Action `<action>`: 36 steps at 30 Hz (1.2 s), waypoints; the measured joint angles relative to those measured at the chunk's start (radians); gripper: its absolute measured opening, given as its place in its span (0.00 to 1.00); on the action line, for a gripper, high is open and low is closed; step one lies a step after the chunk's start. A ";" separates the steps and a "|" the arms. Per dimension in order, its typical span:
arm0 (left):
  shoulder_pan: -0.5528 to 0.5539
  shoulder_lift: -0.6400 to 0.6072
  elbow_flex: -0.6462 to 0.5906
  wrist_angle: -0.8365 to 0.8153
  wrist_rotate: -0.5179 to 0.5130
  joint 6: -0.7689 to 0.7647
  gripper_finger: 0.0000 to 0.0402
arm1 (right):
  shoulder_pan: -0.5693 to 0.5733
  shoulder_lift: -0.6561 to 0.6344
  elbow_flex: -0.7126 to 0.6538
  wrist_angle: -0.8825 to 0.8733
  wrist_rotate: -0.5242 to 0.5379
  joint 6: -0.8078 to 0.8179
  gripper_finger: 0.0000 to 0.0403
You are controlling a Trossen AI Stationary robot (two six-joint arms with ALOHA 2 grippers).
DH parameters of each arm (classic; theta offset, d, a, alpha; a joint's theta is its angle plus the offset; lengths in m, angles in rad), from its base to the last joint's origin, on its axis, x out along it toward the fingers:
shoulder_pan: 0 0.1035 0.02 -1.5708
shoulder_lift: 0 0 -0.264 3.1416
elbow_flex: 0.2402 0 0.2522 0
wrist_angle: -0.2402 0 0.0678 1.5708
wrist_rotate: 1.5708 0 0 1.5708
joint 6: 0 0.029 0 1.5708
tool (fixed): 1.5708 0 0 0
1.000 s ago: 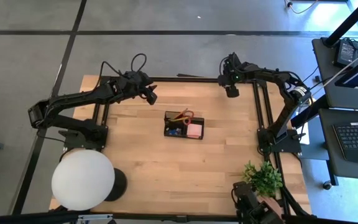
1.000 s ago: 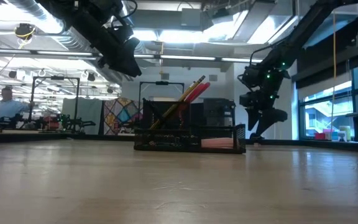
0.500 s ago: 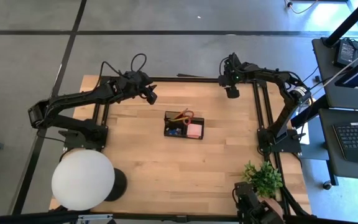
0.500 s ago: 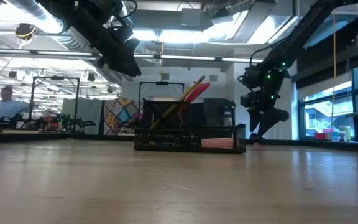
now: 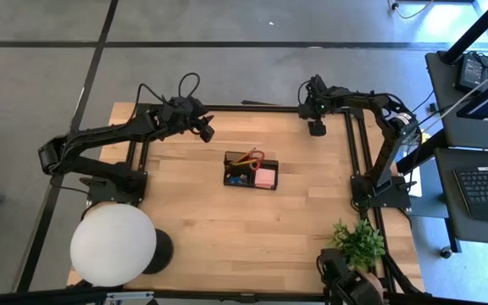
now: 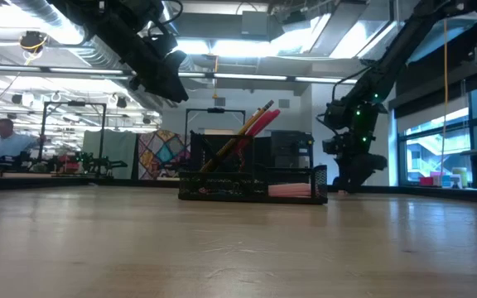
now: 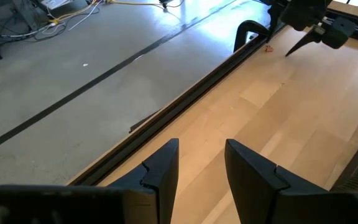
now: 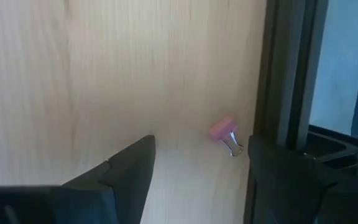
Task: Pick and place office supplies into organizer
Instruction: Put the pink binder clip into the desk organizer
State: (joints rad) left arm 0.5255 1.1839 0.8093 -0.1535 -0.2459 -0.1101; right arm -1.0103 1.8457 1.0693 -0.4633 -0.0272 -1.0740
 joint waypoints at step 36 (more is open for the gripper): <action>-0.002 0.000 0.000 0.000 0.004 -0.036 0.31 | -0.044 0.060 0.089 -0.106 -0.116 0.075 0.65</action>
State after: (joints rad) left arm 0.5240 1.1839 0.8093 -0.1539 -0.2417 -0.1459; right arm -1.0548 1.9057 1.1586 -0.5689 -0.1432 -0.9988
